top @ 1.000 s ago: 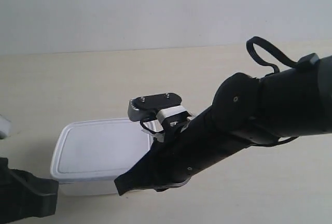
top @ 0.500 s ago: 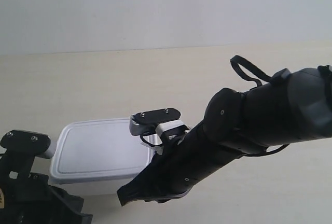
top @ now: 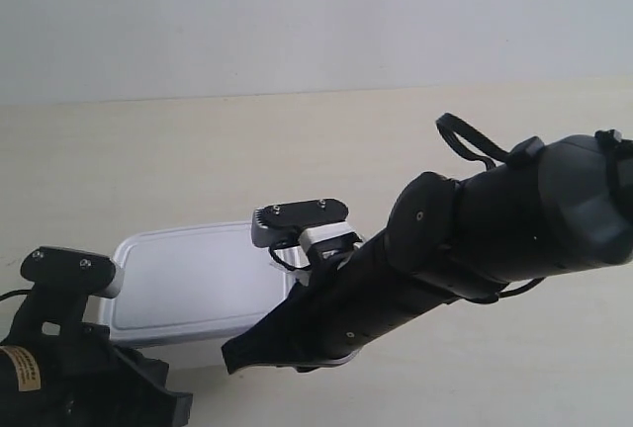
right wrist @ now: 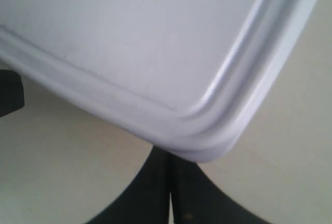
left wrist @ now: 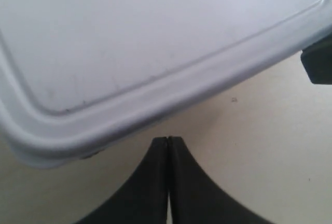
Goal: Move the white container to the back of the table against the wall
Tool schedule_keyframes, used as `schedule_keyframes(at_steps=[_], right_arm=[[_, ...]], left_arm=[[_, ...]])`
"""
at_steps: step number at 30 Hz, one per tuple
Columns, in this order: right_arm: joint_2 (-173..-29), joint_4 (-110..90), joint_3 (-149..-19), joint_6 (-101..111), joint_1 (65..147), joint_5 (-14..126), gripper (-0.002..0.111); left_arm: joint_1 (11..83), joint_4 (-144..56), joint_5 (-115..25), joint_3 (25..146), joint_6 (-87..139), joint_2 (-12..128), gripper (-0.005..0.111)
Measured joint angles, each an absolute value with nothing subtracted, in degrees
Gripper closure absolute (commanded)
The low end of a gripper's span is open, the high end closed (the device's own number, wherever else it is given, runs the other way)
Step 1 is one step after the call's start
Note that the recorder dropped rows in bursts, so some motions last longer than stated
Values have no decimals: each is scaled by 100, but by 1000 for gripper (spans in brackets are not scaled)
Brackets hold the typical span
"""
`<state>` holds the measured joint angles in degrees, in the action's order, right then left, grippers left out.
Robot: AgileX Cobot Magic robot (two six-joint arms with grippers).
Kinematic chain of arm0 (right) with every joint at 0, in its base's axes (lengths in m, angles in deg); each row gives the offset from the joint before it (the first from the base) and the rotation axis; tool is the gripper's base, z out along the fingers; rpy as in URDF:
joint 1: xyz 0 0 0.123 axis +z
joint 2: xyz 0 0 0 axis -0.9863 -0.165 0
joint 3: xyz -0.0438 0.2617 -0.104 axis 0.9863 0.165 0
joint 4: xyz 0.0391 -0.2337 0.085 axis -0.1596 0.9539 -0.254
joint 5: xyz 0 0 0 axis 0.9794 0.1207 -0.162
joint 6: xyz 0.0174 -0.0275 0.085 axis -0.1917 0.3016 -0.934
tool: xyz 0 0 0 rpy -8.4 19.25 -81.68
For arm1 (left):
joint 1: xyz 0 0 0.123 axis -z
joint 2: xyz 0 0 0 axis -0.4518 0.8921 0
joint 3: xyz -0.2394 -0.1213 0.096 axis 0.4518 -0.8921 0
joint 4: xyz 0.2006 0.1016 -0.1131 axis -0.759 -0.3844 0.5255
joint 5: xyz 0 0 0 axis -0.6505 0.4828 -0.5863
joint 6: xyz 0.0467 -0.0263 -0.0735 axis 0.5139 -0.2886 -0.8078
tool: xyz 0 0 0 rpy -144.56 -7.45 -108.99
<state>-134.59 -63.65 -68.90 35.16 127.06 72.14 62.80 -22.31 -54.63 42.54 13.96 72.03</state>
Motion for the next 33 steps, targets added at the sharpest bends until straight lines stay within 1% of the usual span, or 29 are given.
schedule_keyframes(at_steps=[6,17,27,33], right_arm=[[-13459,-6368,-6890,3516,12706,6950,108],[-13459,-6382,-6890,3529,12706,6538,108],[-13459,-6382,-6890,3562,12706,6243,108],[-13483,-6382,-6953,3575,12706,6204,108]], left_arm=[[6280,-2231,-5847,4254,1396,7414,107],[6267,-2231,-6022,4744,1490,8074,107],[5694,-2231,-6115,4771,1658,8237,107],[5620,-2231,-6219,4771,1670,8237,107]])
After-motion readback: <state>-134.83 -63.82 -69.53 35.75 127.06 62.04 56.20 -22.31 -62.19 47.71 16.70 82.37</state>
